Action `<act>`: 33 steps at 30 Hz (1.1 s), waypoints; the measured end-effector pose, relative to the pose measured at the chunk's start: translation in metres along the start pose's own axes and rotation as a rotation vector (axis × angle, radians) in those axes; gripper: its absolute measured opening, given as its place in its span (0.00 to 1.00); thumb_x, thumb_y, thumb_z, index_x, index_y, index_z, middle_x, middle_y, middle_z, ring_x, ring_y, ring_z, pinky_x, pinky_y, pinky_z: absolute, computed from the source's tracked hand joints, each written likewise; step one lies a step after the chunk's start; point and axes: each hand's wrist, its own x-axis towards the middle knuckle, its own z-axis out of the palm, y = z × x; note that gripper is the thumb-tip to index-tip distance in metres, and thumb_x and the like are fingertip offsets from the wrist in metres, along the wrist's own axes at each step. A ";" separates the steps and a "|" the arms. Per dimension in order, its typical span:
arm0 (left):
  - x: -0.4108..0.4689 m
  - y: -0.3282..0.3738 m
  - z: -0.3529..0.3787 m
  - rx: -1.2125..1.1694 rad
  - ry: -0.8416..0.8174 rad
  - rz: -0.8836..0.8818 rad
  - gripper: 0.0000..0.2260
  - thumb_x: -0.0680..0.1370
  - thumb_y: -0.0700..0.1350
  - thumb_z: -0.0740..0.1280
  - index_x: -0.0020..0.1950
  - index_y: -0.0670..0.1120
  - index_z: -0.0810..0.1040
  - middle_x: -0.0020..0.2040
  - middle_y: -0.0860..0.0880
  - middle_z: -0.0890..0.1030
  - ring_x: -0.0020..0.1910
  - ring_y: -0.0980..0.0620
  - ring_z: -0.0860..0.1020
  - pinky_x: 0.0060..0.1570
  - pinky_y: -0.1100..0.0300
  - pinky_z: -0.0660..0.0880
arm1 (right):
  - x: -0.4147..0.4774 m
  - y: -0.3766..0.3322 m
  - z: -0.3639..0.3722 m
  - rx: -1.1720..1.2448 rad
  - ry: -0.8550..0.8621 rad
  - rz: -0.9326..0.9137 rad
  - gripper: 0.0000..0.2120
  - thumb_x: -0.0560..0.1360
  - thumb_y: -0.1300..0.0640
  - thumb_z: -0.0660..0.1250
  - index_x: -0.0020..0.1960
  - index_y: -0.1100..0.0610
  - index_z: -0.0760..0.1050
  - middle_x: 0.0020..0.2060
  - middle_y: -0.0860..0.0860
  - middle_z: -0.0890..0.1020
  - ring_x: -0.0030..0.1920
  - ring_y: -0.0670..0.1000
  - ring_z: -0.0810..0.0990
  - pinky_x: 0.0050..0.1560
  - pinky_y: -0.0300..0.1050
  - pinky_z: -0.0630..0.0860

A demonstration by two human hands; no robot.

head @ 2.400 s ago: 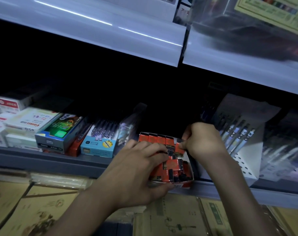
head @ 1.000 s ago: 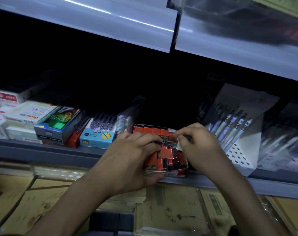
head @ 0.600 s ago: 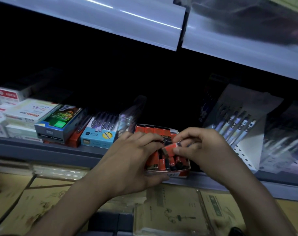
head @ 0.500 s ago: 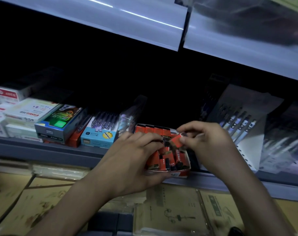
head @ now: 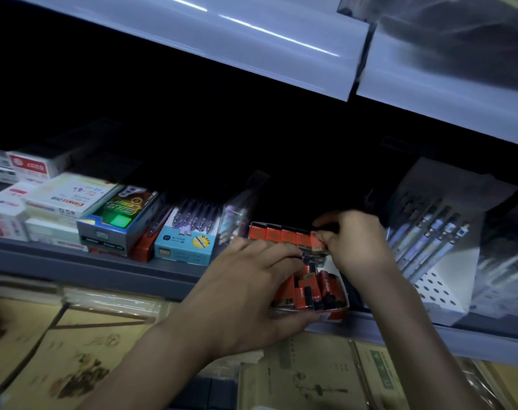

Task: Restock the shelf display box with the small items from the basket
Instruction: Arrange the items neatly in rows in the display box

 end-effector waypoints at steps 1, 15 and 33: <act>0.000 0.000 0.000 -0.005 0.003 0.003 0.35 0.76 0.77 0.53 0.73 0.56 0.73 0.72 0.62 0.71 0.67 0.59 0.70 0.70 0.58 0.62 | 0.000 0.000 0.001 -0.014 0.005 0.009 0.10 0.78 0.60 0.72 0.57 0.50 0.85 0.53 0.51 0.85 0.55 0.54 0.82 0.55 0.46 0.79; -0.009 -0.001 0.007 -0.073 0.053 -0.038 0.34 0.76 0.76 0.57 0.77 0.60 0.66 0.76 0.64 0.66 0.68 0.57 0.71 0.69 0.59 0.69 | -0.024 0.010 0.003 -0.198 -0.023 -0.162 0.14 0.82 0.53 0.64 0.65 0.47 0.81 0.57 0.53 0.83 0.59 0.58 0.79 0.54 0.53 0.78; -0.043 -0.017 -0.012 -0.050 0.176 -0.188 0.24 0.77 0.69 0.64 0.68 0.60 0.76 0.61 0.64 0.77 0.60 0.61 0.75 0.59 0.58 0.73 | -0.073 -0.012 -0.023 0.234 -0.050 -0.268 0.07 0.80 0.51 0.69 0.56 0.44 0.84 0.43 0.37 0.78 0.42 0.33 0.75 0.39 0.29 0.65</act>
